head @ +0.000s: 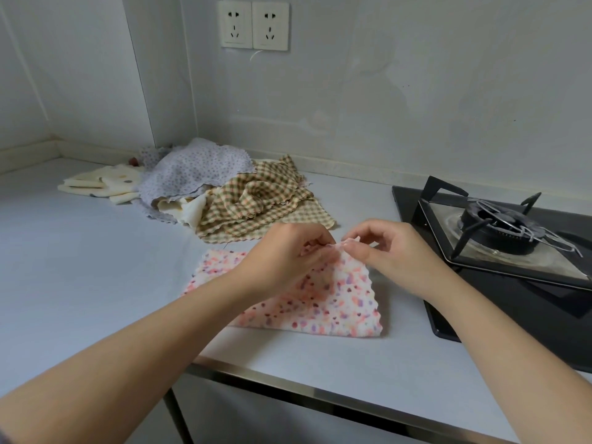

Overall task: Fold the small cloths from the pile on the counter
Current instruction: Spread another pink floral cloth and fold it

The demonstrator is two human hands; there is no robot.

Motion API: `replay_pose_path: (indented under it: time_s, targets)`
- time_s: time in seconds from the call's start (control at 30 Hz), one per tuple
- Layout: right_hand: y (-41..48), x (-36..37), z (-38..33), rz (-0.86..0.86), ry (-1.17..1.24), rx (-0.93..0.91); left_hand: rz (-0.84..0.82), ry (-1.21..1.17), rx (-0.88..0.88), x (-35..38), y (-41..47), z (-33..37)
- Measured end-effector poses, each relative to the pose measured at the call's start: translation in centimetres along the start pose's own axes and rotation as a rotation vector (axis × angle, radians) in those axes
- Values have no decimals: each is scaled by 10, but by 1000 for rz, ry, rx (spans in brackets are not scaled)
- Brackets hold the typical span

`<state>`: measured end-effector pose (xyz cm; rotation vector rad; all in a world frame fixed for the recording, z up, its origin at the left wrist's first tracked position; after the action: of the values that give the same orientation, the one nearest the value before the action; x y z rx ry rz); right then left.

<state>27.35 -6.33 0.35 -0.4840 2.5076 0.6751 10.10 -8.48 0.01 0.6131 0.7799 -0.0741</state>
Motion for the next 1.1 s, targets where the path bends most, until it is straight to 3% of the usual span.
replay_pose_path:
  time_s: [0.17,0.37,0.47,0.53,0.6,0.73,0.8,1.03,1.1]
  targets:
    - [2,-3,14,121,121,100,-117,161,-34,-7,2,-13]
    - [2,-13,27,381,296,243,-347,271,-276,-52,5,-46]
    - [0,-19,30,480,270,277,-493,196,-389,-63,-1,-60]
    - [0,-23,31,536,219,285,-506,123,-449,-70,-3,-62]
    - [-1,-27,31,592,195,290,-405,-37,-499,-79,-2,-62]
    - [-2,-31,27,623,263,261,-52,-638,-617,-85,-1,-69]
    - [-2,-29,23,604,300,247,35,-749,-644,-80,-1,-71]
    - [-2,-29,23,573,410,250,252,-532,-710,-75,4,-73]
    - [-1,-28,26,543,392,291,259,-316,-704,-75,4,-71]
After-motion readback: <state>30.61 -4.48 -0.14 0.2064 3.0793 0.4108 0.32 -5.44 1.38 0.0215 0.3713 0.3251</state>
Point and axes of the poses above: each hand's wrist, its own y-axis towards the middle knuckle, its own x-axis out of the palm, z = x × y, the point moved 4 cm from there along y, towards the middle knuckle, and after that the axes turned 5 degrees about -x, right-handed, at the moved point
